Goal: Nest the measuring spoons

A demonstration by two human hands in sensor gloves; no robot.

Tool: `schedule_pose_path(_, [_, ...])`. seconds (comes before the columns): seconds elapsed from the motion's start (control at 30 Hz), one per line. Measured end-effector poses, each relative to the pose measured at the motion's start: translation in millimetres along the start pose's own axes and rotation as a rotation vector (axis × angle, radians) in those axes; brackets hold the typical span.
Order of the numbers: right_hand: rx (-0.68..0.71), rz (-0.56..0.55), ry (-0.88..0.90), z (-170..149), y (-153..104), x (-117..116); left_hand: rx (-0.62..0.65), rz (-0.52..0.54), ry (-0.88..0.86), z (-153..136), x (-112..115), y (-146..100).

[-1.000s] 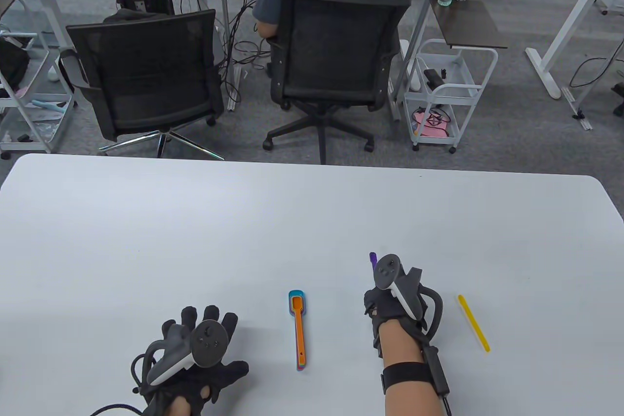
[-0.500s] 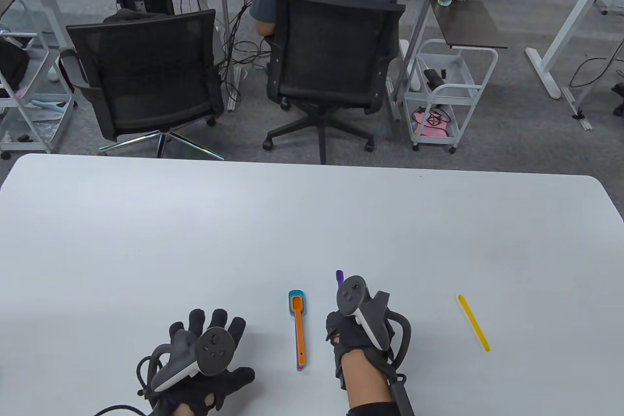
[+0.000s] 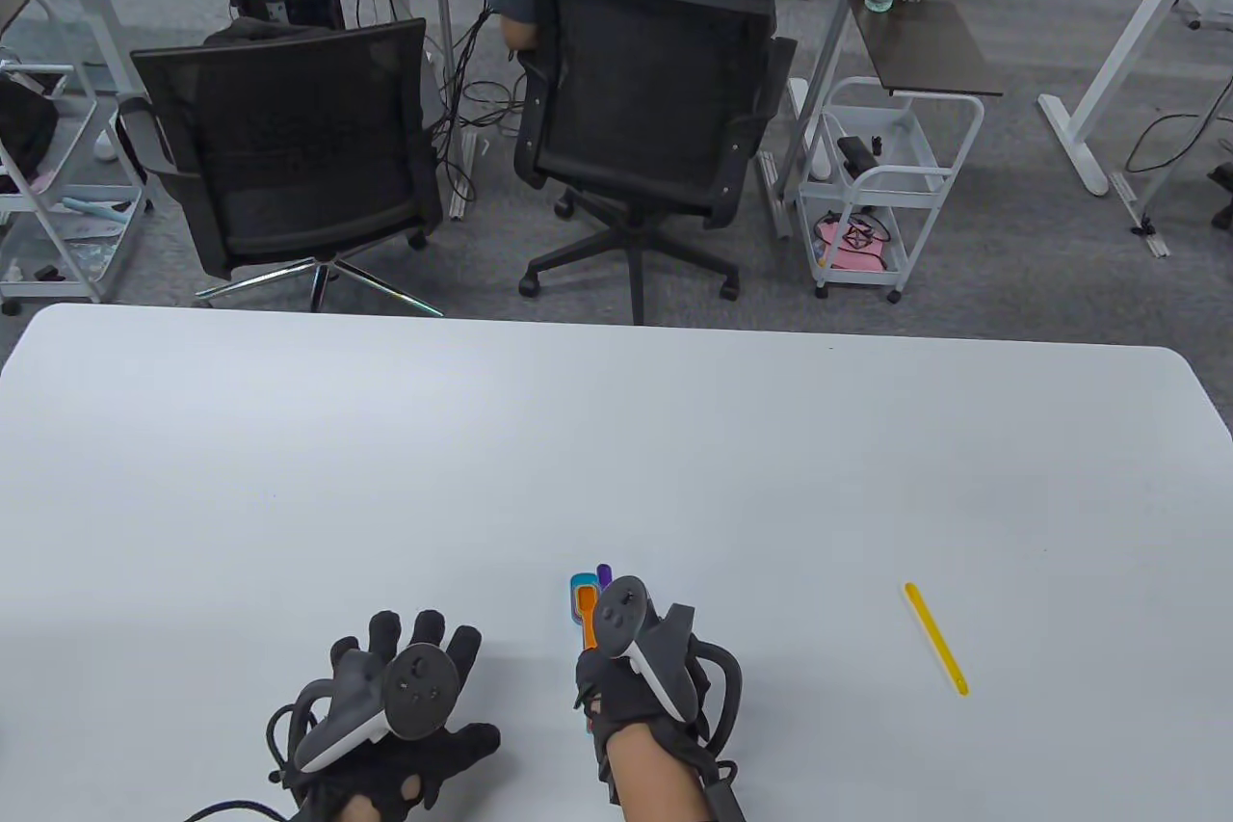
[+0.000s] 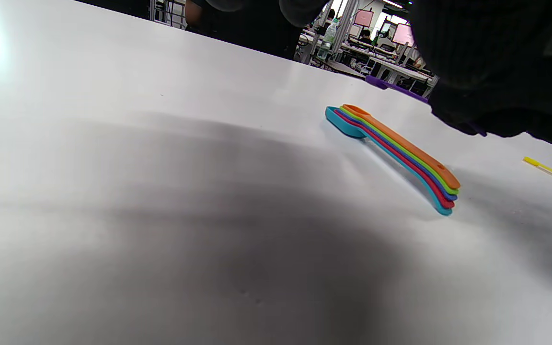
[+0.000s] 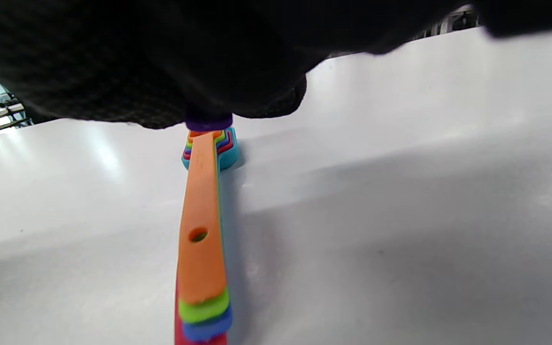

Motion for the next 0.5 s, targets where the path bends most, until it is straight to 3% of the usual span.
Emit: schedule_pose_path(0.5, [0.014, 0.024, 0.004, 3, -1, -13, -0.005, -0.006, 0.003, 0, 1, 1])
Point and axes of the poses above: the tracker on the back of each hand, its own z axis roughly to the thumb side, its own y axis roughly from the wrist to the fingertips, x = y × z, the point moved 4 cm from there along y, roughly from the wrist to the fingertips, and after that the axes turned 2 degrees about x, right-handed, at the moved point
